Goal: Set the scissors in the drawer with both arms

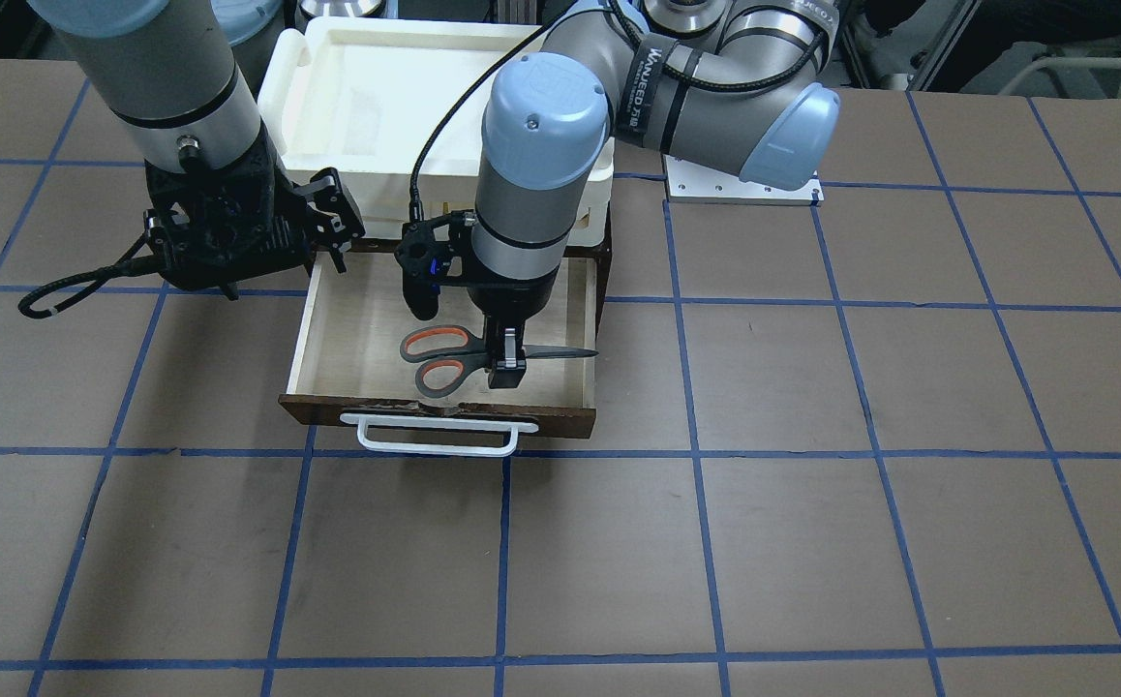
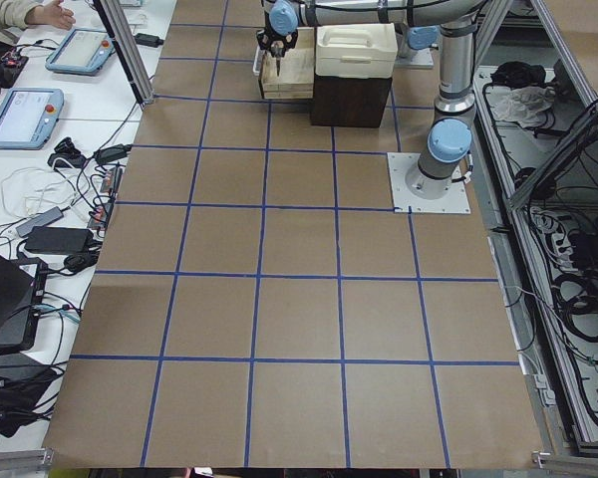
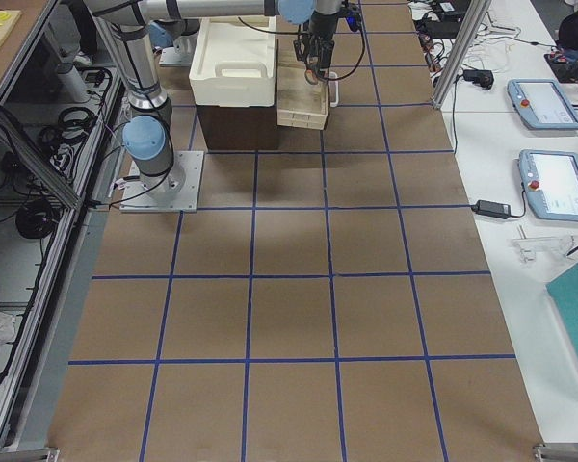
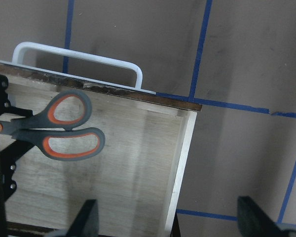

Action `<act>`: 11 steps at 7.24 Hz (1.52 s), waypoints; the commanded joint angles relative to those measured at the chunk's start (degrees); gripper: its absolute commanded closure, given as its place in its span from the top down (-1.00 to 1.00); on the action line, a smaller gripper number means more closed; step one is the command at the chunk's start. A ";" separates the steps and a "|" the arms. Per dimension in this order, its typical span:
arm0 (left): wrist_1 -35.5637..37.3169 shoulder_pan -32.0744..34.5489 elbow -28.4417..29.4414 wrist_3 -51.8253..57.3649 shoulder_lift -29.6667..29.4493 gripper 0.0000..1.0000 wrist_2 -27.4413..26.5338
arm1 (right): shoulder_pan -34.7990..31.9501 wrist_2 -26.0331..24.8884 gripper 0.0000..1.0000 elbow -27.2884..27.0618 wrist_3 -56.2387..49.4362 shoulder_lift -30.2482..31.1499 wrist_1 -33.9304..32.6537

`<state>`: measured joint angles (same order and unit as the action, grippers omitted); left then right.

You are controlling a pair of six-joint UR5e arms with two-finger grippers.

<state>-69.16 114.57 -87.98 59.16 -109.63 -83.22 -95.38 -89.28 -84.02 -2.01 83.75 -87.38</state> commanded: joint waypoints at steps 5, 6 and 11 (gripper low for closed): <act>1.66 1.79 -3.17 -0.45 -0.32 -0.55 -0.01 | -0.51 -0.10 1.00 -3.07 3.06 3.78 0.98; 1.57 1.97 -3.52 -0.45 -0.41 -0.55 -0.01 | -0.51 -0.19 1.00 -3.16 3.06 4.83 2.02; 1.57 2.32 -5.89 -0.80 -0.50 0.01 -0.19 | -0.51 -0.36 1.00 -3.17 3.24 4.93 1.86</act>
<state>-67.59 116.73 -93.55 58.56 -110.08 -83.34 -95.89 -89.61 -87.22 1.16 88.68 -85.25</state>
